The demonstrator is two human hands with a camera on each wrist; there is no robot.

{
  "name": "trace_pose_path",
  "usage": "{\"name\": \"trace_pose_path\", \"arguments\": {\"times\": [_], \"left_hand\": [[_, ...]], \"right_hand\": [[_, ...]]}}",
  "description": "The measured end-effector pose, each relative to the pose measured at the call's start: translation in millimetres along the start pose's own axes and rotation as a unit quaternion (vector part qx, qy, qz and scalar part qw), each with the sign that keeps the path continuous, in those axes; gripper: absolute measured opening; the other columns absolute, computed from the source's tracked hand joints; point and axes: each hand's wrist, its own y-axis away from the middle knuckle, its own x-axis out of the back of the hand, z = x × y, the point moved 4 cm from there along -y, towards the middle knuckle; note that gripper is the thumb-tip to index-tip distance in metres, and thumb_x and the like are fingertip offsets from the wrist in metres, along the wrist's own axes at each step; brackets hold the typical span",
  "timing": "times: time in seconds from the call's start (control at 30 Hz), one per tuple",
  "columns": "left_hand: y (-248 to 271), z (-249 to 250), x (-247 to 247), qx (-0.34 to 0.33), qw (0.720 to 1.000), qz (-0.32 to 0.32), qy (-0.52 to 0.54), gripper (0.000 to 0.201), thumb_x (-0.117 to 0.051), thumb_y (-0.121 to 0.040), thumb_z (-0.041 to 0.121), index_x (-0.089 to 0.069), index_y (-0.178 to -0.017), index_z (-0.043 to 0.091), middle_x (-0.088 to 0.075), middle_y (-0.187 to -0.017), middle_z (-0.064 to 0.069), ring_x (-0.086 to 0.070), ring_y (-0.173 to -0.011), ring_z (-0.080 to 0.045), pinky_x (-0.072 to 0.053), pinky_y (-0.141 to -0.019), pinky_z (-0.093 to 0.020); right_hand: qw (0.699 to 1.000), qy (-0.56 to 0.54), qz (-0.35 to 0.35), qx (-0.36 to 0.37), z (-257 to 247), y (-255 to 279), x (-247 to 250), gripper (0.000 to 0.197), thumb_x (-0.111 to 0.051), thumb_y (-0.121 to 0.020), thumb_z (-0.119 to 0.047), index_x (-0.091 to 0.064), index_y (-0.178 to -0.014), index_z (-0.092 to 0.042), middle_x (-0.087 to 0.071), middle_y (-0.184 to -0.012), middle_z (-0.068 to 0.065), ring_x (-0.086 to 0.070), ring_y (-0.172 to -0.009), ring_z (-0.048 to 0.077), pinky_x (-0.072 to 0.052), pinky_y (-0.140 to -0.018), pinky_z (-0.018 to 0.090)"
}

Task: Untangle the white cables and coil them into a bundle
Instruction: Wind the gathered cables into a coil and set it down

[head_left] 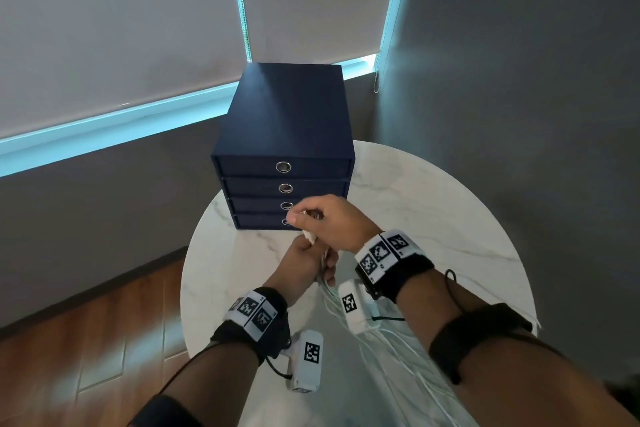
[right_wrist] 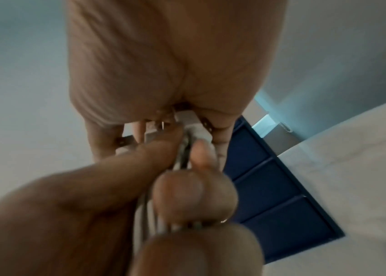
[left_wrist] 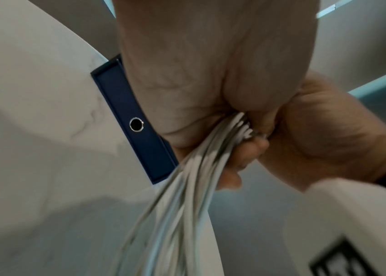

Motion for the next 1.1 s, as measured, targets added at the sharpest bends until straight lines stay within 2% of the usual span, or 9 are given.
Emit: {"name": "trace_pose_path", "arguments": {"times": [0.2,0.37,0.47,0.6,0.7,0.8,0.9,1.0,1.1], "left_hand": [[6.7,-3.6,11.2,-0.016,0.999,-0.025,0.011,0.009,-0.059,-0.083,0.004,-0.053,-0.090,0.002,-0.049,-0.067,-0.012,-0.051,-0.054,-0.021,-0.047,-0.056,-0.035],[1.4,-3.4,7.4,-0.045,0.994,0.003,-0.100,0.009,-0.048,-0.083,0.001,-0.055,-0.077,0.000,-0.049,-0.057,-0.012,-0.046,-0.051,-0.023,-0.038,-0.056,-0.036],[1.6,-5.7,8.1,-0.057,0.994,0.034,-0.091,0.009,-0.047,-0.085,-0.006,-0.055,-0.082,-0.001,-0.045,-0.060,-0.010,-0.041,-0.051,-0.019,-0.037,-0.050,-0.029],[-1.0,-5.2,15.1,-0.023,0.996,0.085,0.034,0.014,-0.053,-0.088,-0.003,-0.064,-0.092,0.005,-0.052,-0.070,-0.012,-0.046,-0.056,-0.018,-0.039,-0.051,-0.028],[-6.4,-3.6,20.4,0.003,0.977,0.149,0.151,0.017,-0.065,-0.093,0.005,-0.059,-0.080,0.015,-0.048,-0.062,-0.004,-0.047,-0.052,-0.017,-0.041,-0.051,-0.028],[-14.5,-2.0,29.1,0.022,0.951,0.200,0.235,0.023,-0.065,-0.093,0.005,-0.051,-0.081,0.019,-0.039,-0.055,0.005,-0.037,-0.046,-0.012,-0.036,-0.045,-0.027],[-19.2,-1.9,38.0,0.031,0.924,0.237,0.297,0.027,-0.062,-0.093,0.001,-0.048,-0.076,0.018,-0.035,-0.051,0.006,-0.032,-0.041,-0.009,-0.032,-0.040,-0.023],[-19.2,0.5,39.0,0.022,0.907,0.247,0.341,0.032,-0.058,-0.094,0.002,-0.046,-0.068,0.018,-0.032,-0.047,0.007,-0.027,-0.037,-0.007,-0.024,-0.037,-0.020],[-21.3,14.7,41.4,0.001,0.899,0.235,0.369,0.036,-0.050,-0.098,0.004,-0.042,-0.066,0.019,-0.029,-0.043,0.009,-0.023,-0.035,-0.005,-0.018,-0.034,-0.017]], "right_hand": [[0.992,0.106,-0.046,0.051,-8.7,-1.1,-9.9,0.016,-0.054,-0.087,-0.028,-0.069,-0.083,-0.023,-0.065,-0.089,-0.011,-0.061,-0.085,0.007,-0.053,-0.085,0.039],[0.985,0.162,-0.019,0.057,-4.0,3.1,-25.6,0.031,-0.042,-0.097,-0.018,-0.068,-0.114,-0.022,-0.062,-0.119,-0.009,-0.057,-0.111,0.011,-0.045,-0.101,0.035],[0.995,0.074,0.017,0.058,-4.4,11.9,-24.2,0.035,-0.047,-0.099,-0.029,-0.059,-0.131,-0.024,-0.056,-0.135,-0.010,-0.052,-0.122,0.008,-0.041,-0.106,0.032],[0.987,-0.146,0.049,-0.054,21.6,31.2,-33.4,0.084,-0.059,-0.078,-0.068,-0.028,-0.149,-0.035,-0.039,-0.150,-0.009,-0.050,-0.128,0.011,-0.045,-0.105,0.037],[0.970,-0.218,-0.006,-0.108,44.7,49.5,-59.3,0.065,-0.062,-0.081,-0.062,-0.042,-0.136,-0.034,-0.069,-0.112,0.001,-0.069,-0.084,0.021,-0.059,-0.075,0.041],[0.982,-0.134,-0.055,-0.118,65.7,73.3,-68.7,0.026,-0.060,-0.092,-0.047,-0.060,-0.097,-0.021,-0.060,-0.058,-0.005,-0.049,-0.050,0.013,-0.041,-0.052,0.027],[0.994,0.040,-0.053,-0.086,92.7,91.7,-56.7,0.037,-0.055,-0.093,-0.053,-0.047,-0.069,-0.026,-0.049,-0.060,-0.008,-0.050,-0.057,0.011,-0.040,-0.061,0.031],[0.979,0.140,-0.067,-0.134,126.4,106.3,-30.6,0.030,-0.055,-0.094,-0.049,-0.056,-0.080,-0.022,-0.063,-0.083,0.005,-0.061,-0.082,0.023,-0.044,-0.073,0.031],[0.968,0.116,-0.044,-0.220,167.9,135.9,3.6,0.025,-0.061,-0.092,-0.041,-0.064,-0.079,-0.020,-0.063,-0.072,0.000,-0.059,-0.065,0.011,-0.041,-0.058,0.019]]}}
